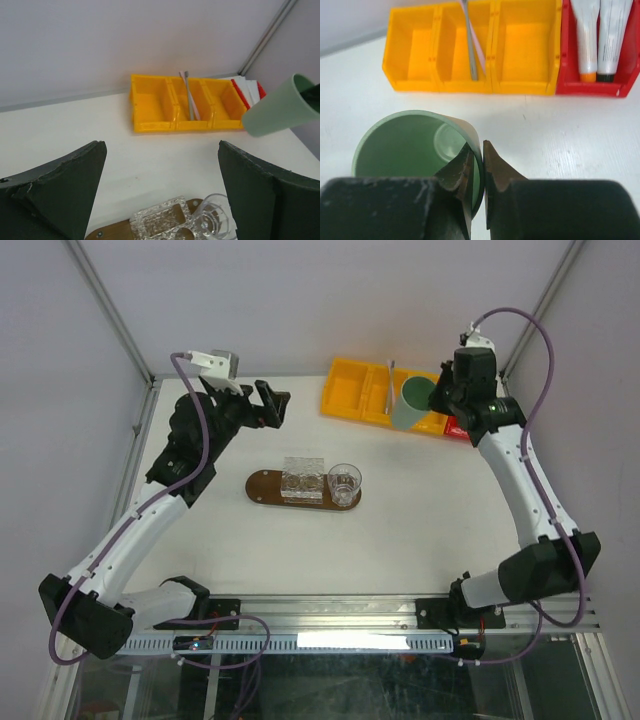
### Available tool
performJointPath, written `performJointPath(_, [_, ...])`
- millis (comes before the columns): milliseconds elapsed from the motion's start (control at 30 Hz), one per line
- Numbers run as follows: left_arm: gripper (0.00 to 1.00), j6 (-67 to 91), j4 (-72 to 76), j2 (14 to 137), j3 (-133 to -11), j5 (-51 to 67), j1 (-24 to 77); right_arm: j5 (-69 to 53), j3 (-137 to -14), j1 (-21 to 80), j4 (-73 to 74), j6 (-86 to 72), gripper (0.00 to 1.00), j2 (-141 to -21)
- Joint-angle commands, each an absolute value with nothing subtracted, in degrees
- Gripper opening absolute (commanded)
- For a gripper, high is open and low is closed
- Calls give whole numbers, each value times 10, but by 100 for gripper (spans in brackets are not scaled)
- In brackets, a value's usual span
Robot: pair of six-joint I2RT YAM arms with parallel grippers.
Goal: Prepare toiletry sets of a toothbrush and toothpaste on the tray
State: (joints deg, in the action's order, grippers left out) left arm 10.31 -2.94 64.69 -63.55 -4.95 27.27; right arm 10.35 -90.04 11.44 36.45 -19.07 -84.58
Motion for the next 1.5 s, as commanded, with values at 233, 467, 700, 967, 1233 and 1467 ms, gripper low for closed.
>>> performJointPath(233, [99, 305, -67, 660, -681, 113, 279, 85, -725, 167, 367, -121, 3, -630])
performJointPath(467, [99, 364, -67, 700, -676, 61, 423, 80, -666, 173, 347, -84, 4, -568])
performJointPath(700, [88, 351, -102, 779, -764, -43, 512, 80, -629, 178, 319, -63, 4, -537])
performJointPath(967, [73, 331, -177, 881, -886, -163, 577, 118, -631, 197, 322, -60, 1, -549])
performJointPath(1233, [52, 322, -251, 989, -1013, -178, 586, 176, -629, 228, 322, -56, 1, -554])
performJointPath(1467, [43, 315, -275, 1031, -1049, -184, 595, 219, -629, 250, 322, -51, 1, -554])
